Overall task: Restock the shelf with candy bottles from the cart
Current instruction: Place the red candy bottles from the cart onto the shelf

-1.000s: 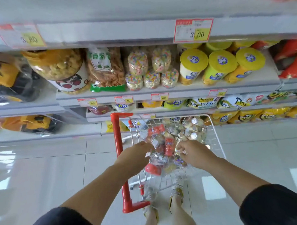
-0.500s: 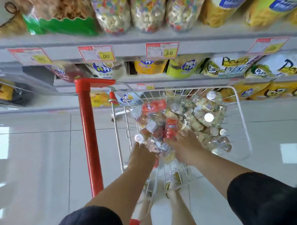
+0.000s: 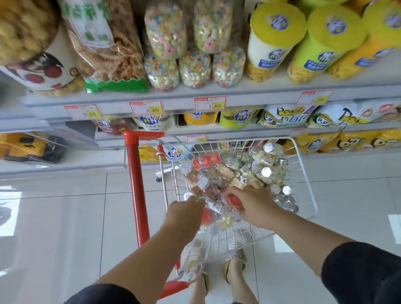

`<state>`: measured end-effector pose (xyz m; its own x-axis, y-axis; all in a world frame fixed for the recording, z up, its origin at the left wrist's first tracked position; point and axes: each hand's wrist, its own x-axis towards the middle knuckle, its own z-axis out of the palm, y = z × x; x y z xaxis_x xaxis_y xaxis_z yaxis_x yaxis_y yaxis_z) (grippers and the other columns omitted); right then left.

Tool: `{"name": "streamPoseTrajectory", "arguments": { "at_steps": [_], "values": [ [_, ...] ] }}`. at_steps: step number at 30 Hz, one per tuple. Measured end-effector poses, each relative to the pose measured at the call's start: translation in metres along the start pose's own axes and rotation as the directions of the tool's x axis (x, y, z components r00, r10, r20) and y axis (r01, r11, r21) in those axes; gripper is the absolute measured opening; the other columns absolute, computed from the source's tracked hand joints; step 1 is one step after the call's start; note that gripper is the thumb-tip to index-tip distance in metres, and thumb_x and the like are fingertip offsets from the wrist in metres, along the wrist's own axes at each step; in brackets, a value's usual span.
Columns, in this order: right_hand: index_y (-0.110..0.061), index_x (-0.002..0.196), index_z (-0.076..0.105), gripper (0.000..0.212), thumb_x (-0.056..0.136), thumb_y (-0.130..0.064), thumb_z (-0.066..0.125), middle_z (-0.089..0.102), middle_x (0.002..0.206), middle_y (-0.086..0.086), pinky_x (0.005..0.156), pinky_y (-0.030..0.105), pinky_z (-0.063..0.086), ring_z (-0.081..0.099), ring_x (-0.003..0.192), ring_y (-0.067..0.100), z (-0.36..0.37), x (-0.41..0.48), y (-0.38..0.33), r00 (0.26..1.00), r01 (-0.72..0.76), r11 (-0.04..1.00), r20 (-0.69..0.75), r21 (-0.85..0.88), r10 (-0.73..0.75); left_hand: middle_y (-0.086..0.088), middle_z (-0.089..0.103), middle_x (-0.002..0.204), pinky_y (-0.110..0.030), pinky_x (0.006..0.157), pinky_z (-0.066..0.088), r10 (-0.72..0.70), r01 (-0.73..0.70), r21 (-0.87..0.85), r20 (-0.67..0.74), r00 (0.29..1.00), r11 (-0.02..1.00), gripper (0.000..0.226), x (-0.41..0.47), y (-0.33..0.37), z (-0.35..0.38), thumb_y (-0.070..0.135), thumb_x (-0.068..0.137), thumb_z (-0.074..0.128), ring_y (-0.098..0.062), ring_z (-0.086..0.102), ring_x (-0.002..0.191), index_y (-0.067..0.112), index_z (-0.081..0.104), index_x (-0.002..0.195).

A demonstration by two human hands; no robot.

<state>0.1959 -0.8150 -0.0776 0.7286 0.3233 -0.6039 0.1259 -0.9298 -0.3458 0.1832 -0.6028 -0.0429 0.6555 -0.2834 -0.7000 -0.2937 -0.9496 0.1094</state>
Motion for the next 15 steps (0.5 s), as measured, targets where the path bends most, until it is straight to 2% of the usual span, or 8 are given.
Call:
{"name": "streamPoseTrajectory", "arguments": {
  "at_steps": [2,4,6,8,10,11,13,15],
  "values": [
    [-0.047,0.124,0.047,0.053,0.085,-0.022,0.071,0.065,0.102,-0.006,0.085,0.036,0.044,0.046,0.109,0.022,-0.023,-0.02,-0.006,0.997,-0.029,0.986,-0.061,0.165,0.039,0.003,0.056,0.123,-0.035,0.083,0.056,-0.017,-0.001,-0.203,-0.088,0.996,0.979,0.04,-0.022,-0.004,-0.031,0.027,0.093,0.06,-0.021,0.066,0.101,0.025,0.048,0.132],
    [-0.046,0.122,0.049,0.054,0.083,-0.02,0.075,0.066,0.106,-0.001,0.086,0.035,0.05,0.055,0.104,0.022,-0.052,-0.042,-0.015,0.99,-0.044,0.943,-0.111,0.331,0.085,0.007,0.058,0.113,-0.036,0.083,0.057,-0.03,-0.047,-0.381,-0.193,0.981,0.924,0.028,-0.047,-0.007,-0.067,0.032,0.088,0.066,-0.013,0.064,0.095,0.03,0.058,0.115],
    [-0.044,0.118,0.05,0.053,0.082,-0.017,0.078,0.065,0.108,-0.002,0.079,0.025,0.052,0.063,0.097,0.018,-0.087,-0.069,-0.024,0.973,-0.006,0.868,-0.197,0.497,0.12,0.009,0.058,0.101,-0.032,0.08,0.057,-0.048,-0.113,-0.513,-0.291,0.955,0.851,0.018,-0.072,-0.009,-0.101,0.033,0.085,0.068,-0.009,0.063,0.088,0.026,0.063,0.101],
    [-0.042,0.114,0.052,0.047,0.083,-0.019,0.078,0.065,0.108,-0.01,0.073,0.013,0.047,0.066,0.094,0.01,-0.126,-0.101,-0.037,0.94,0.056,0.782,-0.298,0.621,0.169,0.01,0.059,0.101,-0.028,0.08,0.055,-0.069,-0.18,-0.597,-0.371,0.926,0.782,0.023,-0.096,-0.01,-0.135,0.034,0.083,0.073,-0.008,0.064,0.088,0.032,0.063,0.103],
    [-0.039,0.113,0.054,0.043,0.082,-0.027,0.08,0.066,0.105,-0.014,0.076,0.012,0.047,0.066,0.093,0.004,-0.165,-0.132,-0.051,0.888,0.141,0.71,-0.405,0.69,0.218,0.011,0.06,0.107,-0.025,0.082,0.055,-0.075,-0.274,-0.645,-0.459,0.885,0.714,0.035,-0.118,-0.009,-0.169,0.033,0.079,0.077,-0.002,0.064,0.09,0.046,0.057,0.104],
    [-0.038,0.113,0.055,0.043,0.08,-0.031,0.081,0.067,0.102,-0.013,0.079,0.015,0.048,0.066,0.091,0.004,-0.183,-0.146,-0.057,0.855,0.183,0.688,-0.459,0.702,0.241,0.012,0.061,0.11,-0.022,0.082,0.055,-0.073,-0.325,-0.652,-0.505,0.86,0.685,0.039,-0.129,-0.008,-0.185,0.032,0.078,0.078,0.002,0.064,0.09,0.05,0.055,0.103],
    [-0.038,0.112,0.057,0.042,0.079,-0.032,0.081,0.071,0.095,-0.012,0.081,0.024,0.052,0.068,0.087,0.003,-0.216,-0.169,-0.066,0.781,0.263,0.672,-0.562,0.693,0.273,0.017,0.062,0.111,-0.011,0.075,0.052,-0.065,-0.411,-0.654,-0.575,0.816,0.635,0.042,-0.15,-0.002,-0.219,0.03,0.079,0.08,0.01,0.062,0.089,0.049,0.056,0.107],
    [-0.037,0.108,0.058,0.038,0.08,-0.024,0.081,0.073,0.085,-0.015,0.076,0.022,0.052,0.068,0.079,-0.002,-0.249,-0.185,-0.072,0.705,0.348,0.66,-0.65,0.666,0.284,0.018,0.064,0.109,-0.01,0.073,0.05,-0.056,-0.495,-0.641,-0.642,0.765,0.587,0.042,-0.167,0.007,-0.251,0.027,0.079,0.081,0.01,0.062,0.092,0.047,0.058,0.108]
  ]
}}
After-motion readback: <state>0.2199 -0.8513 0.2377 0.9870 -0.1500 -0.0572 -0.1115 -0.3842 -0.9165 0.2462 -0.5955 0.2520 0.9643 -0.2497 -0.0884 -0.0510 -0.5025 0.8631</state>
